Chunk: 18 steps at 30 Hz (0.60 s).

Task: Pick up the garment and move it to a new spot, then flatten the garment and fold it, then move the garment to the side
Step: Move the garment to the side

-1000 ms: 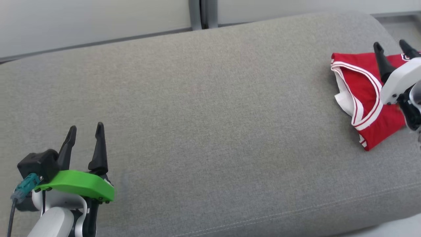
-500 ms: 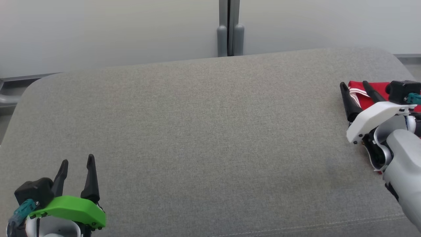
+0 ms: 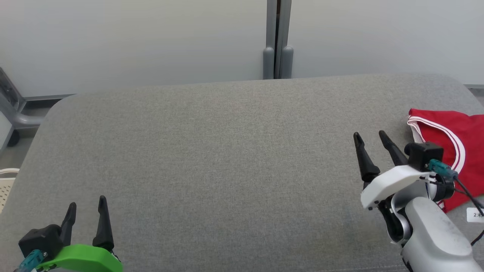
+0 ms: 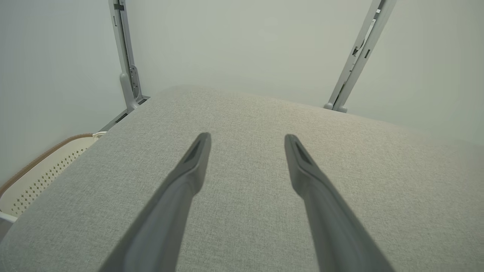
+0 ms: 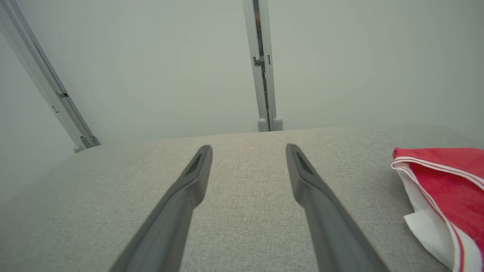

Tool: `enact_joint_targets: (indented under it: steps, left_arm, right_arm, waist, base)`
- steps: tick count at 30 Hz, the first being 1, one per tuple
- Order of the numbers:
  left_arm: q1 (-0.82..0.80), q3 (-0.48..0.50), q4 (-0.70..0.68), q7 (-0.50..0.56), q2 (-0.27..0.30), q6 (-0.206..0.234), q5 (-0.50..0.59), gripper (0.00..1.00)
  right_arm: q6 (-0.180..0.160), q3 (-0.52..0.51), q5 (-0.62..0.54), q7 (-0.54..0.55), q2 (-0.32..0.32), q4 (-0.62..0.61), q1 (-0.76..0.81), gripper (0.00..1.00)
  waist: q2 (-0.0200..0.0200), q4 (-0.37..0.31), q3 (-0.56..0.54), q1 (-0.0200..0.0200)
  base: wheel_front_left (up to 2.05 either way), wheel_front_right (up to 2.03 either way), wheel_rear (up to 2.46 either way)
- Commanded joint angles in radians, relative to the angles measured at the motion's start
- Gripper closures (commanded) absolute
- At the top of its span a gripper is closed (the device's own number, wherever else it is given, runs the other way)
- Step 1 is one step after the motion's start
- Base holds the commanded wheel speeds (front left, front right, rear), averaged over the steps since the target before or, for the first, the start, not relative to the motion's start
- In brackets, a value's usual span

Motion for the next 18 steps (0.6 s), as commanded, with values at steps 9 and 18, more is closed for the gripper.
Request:
enact_joint_targets:
  steps: [9,18]
  left_arm:
    - [-0.002,-0.040,-0.007,-0.026,-0.014,-0.022,0.043,0.00]
    - [-0.061,-0.068,0.026,-0.004,-0.021,-0.045,0.052,0.00]
  right_arm:
    - [0.000,-0.145,-0.210,0.096,0.130,-0.227,0.206,0.00]
    - [0.000,-0.206,-0.278,0.180,0.180,-0.409,0.336,0.00]
  waist:
    - [0.0000,0.007,-0.021,0.0001]
    - [0.0000,-0.006,-0.023,0.0001]
  base:
    - [0.00,0.00,0.00]
    - [0.00,0.00,0.00]
